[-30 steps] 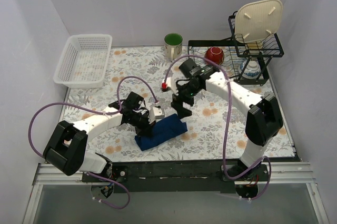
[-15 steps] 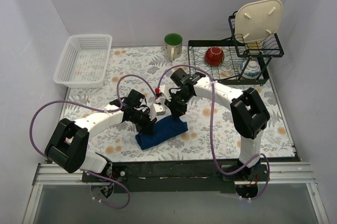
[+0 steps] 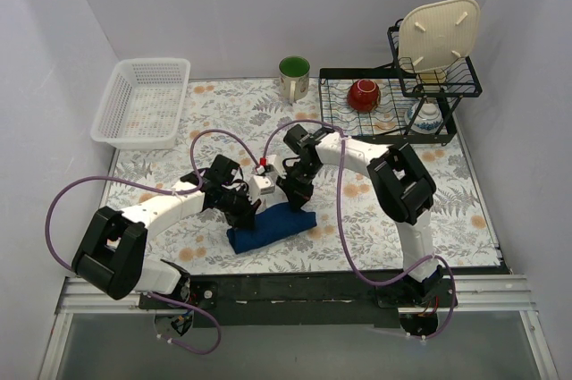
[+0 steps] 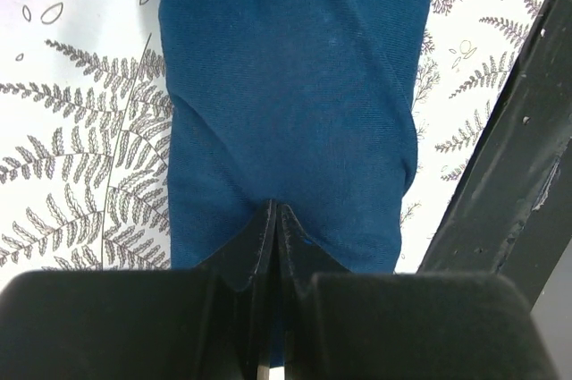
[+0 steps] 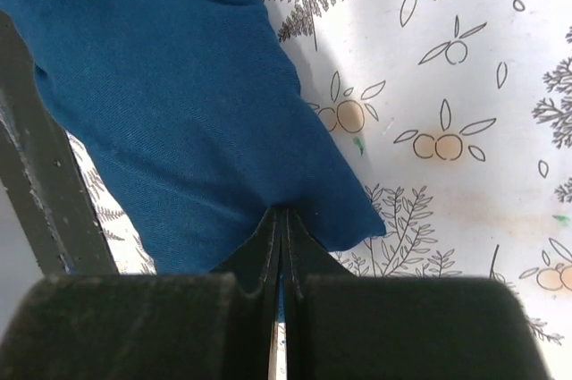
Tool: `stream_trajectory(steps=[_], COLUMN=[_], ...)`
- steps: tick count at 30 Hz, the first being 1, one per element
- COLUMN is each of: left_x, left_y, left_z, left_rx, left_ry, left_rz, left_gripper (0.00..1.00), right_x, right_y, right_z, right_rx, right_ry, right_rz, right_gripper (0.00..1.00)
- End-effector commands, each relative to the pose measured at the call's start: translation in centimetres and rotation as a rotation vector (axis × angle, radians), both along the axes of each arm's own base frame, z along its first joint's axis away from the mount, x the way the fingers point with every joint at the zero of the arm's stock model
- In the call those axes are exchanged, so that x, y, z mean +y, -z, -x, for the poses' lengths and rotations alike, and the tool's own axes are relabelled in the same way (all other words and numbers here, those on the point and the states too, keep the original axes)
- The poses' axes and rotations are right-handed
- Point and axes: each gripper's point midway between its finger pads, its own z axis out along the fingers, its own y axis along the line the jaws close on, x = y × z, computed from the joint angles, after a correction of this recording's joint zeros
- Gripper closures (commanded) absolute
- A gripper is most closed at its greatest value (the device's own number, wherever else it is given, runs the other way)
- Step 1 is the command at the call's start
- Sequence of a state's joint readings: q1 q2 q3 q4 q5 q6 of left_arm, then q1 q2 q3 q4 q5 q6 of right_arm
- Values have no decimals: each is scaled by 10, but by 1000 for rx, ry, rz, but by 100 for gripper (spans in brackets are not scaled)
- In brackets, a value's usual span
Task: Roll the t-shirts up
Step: Roll the T-shirt to the center of the board.
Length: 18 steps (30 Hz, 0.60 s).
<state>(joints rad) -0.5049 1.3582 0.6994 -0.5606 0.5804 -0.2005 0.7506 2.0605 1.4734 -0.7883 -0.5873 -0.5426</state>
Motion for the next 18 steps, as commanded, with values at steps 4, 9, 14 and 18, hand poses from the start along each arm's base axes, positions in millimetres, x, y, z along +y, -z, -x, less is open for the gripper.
stream_trajectory(steps=[4, 9, 14, 18], left_x=[13, 11, 5, -4], left_y=[-1, -19, -34, -61], left_z=[-5, -16, -14, -17], left_rx=[16, -3, 39, 37], left_ry=[-85, -131, -163, -151], left_rz=[-85, -58, -23, 20], left_gripper=[100, 100, 100, 100], right_x=[-1, -3, -5, -5], right_y=[36, 39, 40, 37], right_z=[-9, -9, -9, -10], right_rx=[-5, -7, -10, -20], right_ry=[-7, -10, -15, -17], right_rz=[92, 103, 109, 108], right_gripper=[99, 99, 99, 99])
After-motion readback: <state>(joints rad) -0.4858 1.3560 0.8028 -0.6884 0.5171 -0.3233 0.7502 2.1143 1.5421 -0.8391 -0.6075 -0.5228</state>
